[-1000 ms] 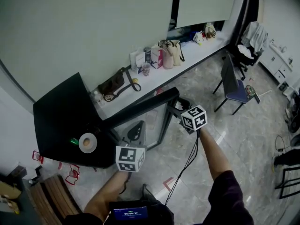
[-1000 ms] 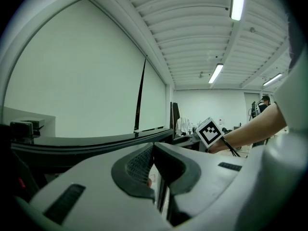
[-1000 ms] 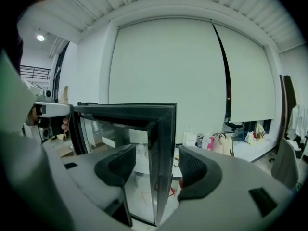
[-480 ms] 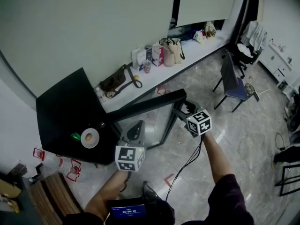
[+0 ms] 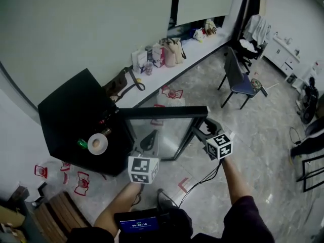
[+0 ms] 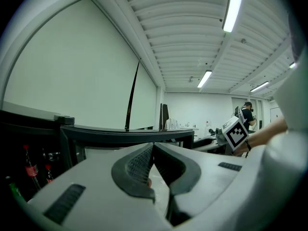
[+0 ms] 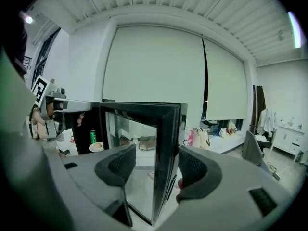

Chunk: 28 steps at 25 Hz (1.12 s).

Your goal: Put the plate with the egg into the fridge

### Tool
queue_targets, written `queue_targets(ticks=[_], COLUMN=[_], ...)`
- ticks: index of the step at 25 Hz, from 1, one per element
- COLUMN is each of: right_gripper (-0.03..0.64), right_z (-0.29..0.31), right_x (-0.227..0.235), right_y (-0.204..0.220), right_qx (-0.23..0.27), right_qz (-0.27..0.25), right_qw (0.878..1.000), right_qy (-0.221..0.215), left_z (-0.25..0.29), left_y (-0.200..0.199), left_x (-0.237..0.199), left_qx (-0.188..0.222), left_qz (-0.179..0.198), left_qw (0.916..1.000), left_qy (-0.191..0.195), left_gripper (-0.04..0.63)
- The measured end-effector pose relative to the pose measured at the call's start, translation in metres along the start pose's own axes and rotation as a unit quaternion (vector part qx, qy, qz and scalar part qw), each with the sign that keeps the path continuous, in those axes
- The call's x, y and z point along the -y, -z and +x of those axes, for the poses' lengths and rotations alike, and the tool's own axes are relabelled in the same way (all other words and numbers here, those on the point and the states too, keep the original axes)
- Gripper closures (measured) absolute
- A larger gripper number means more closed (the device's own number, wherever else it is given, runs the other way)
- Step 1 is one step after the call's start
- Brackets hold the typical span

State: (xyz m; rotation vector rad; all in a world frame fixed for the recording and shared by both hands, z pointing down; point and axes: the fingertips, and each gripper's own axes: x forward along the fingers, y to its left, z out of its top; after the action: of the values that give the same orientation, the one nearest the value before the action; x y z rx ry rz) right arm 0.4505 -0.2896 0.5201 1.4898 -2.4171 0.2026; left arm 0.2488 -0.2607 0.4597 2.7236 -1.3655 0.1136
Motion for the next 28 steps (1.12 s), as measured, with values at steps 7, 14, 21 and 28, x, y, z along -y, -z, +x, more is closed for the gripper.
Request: queue_targets(ticks=[7, 14, 21, 28], right_gripper=[0.357, 0.357, 0.357, 0.357], right_z=[-0.07, -0.114, -0.142, -0.152], right_x=[-0.066, -0.148, -0.234, -0.319], right_y=[0.017, 0.028, 0.029, 0.024], right_qx=[0.004, 0.007, 0.002, -0.001], right_qz=[0.019, 0.033, 0.018, 0.016], right_qw=[0.999, 0.998, 1.0, 0.997], right_qy=[0.043, 0.055, 0.023, -0.071], left_z=[-0.073, -0.139, -0.191, -0.231], left_y=[0.016, 0.032, 0.036, 0.04], left_x=[-0.012, -0.033, -0.052, -0.057], left_qx=[-0.002, 0.001, 0.01, 0.014], left_qz=[-0.01, -0.024, -0.038, -0.025], left_qw=[0.9999, 0.9996, 0.9992, 0.9987], left_qy=[0.013, 0.014, -0.009, -0.043], left_gripper=[0.586, 0.586, 0.586, 0.586])
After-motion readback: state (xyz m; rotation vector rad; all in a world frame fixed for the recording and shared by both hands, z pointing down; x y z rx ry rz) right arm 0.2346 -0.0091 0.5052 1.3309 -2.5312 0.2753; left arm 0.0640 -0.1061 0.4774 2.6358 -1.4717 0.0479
